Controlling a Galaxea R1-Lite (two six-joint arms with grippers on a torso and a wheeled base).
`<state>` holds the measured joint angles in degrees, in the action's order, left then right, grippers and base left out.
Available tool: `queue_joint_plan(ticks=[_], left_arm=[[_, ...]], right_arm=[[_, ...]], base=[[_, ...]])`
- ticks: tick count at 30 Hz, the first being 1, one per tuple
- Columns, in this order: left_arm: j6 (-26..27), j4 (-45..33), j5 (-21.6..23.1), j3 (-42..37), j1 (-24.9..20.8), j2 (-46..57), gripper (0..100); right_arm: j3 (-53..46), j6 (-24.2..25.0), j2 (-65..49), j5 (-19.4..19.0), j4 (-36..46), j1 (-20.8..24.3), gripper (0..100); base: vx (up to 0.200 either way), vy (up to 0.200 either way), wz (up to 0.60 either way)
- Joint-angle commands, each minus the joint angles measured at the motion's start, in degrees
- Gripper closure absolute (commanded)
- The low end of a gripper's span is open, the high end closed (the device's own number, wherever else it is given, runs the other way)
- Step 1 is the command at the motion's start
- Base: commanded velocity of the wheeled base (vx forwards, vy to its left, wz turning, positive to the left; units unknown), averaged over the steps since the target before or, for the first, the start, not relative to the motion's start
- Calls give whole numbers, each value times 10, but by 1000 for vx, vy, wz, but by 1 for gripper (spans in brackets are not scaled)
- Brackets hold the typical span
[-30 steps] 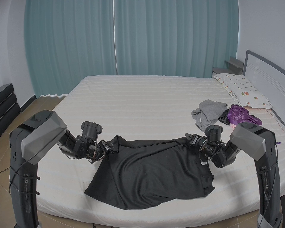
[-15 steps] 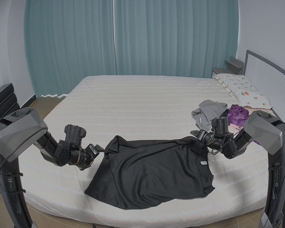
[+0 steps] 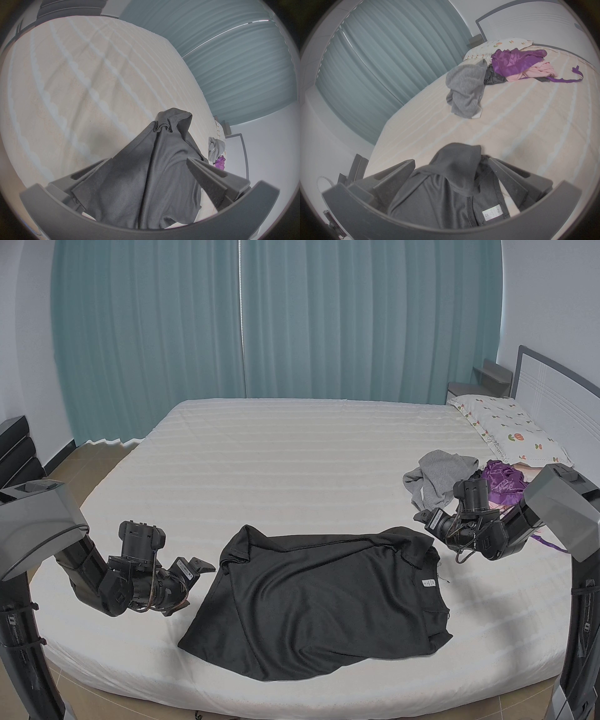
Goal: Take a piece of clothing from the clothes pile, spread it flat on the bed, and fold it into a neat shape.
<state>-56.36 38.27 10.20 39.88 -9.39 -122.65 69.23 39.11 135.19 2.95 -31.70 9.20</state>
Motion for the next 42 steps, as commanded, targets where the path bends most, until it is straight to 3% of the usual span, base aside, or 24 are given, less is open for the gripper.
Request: queue_joint_plan(ticks=[1, 12, 13, 17, 22, 29, 39, 40, 42], left_arm=[[-1, 8, 3, -15, 2, 0, 0], [-1, 14, 3, -19, 1, -1, 0], [-1, 14, 3, -19, 1, -1, 0], [-1, 14, 3, -18, 1, -1, 0], [-1, 14, 3, -18, 0, -1, 0], [-1, 14, 3, -19, -1, -1, 0], [-2, 14, -2, -20, -1, -1, 0], [-2, 14, -3, -20, -1, -1, 0], [-2, 14, -3, -20, -2, -1, 0]], right_arm=[[-2, -3, 25, 0, -1, 9, 0], [66, -25, 108, 3, 1, 19, 0], [70, -29, 110, 3, 2, 20, 100], [86, -49, 124, 5, -4, 21, 100], [130, -52, 132, 44, -3, 23, 100], [180, -47, 134, 48, -10, 24, 100], [314, -47, 202, 121, -55, 27, 100], [347, -45, 224, 124, -56, 27, 0], [363, -46, 242, 124, -57, 27, 0]], base=[[0, 0, 0], [0, 0, 0], [0, 0, 0], [0, 0, 0], [0, 0, 0], [0, 0, 0], [0, 0, 0], [0, 0, 0], [0, 0, 0]])
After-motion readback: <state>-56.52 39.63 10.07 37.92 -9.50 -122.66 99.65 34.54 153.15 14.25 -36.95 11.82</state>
